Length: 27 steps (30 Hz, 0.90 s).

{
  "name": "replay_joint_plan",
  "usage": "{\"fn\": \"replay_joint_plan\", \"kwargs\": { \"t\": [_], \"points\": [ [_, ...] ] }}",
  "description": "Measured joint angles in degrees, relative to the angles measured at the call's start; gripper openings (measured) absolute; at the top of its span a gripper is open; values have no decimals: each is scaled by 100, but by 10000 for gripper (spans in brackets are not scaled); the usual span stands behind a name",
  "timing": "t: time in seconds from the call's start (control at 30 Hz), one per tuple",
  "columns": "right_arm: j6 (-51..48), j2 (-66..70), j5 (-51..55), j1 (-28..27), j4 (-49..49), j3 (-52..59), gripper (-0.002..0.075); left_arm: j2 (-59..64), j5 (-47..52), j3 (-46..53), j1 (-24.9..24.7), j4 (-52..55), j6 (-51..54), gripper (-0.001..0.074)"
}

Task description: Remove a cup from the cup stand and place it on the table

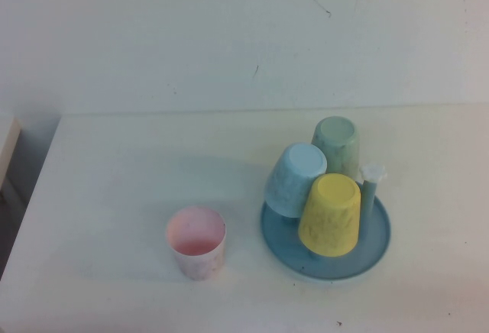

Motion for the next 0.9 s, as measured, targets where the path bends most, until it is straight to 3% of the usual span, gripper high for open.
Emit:
{"fn": "replay_joint_plan", "kwargs": {
  "t": [0.2,0.33,0.53,0.77,0.9],
  "points": [
    [0,0,0,0,-11,0,-1,-31,-166,147,15,96,0,-2],
    [0,0,0,0,-11,0,-1,-296,-956,555,373,369,0,-1],
    [9,0,0,0,-11,0,-1,-1181,-1941,892,1831,492,-382,-2],
    [9,0,0,0,-11,0,-1,-2177,-1458,907,3819,647,-455,-2],
    [9,0,0,0,-11,0,-1,-2186,-1086,907,4612,650,-455,-2]
  ]
}}
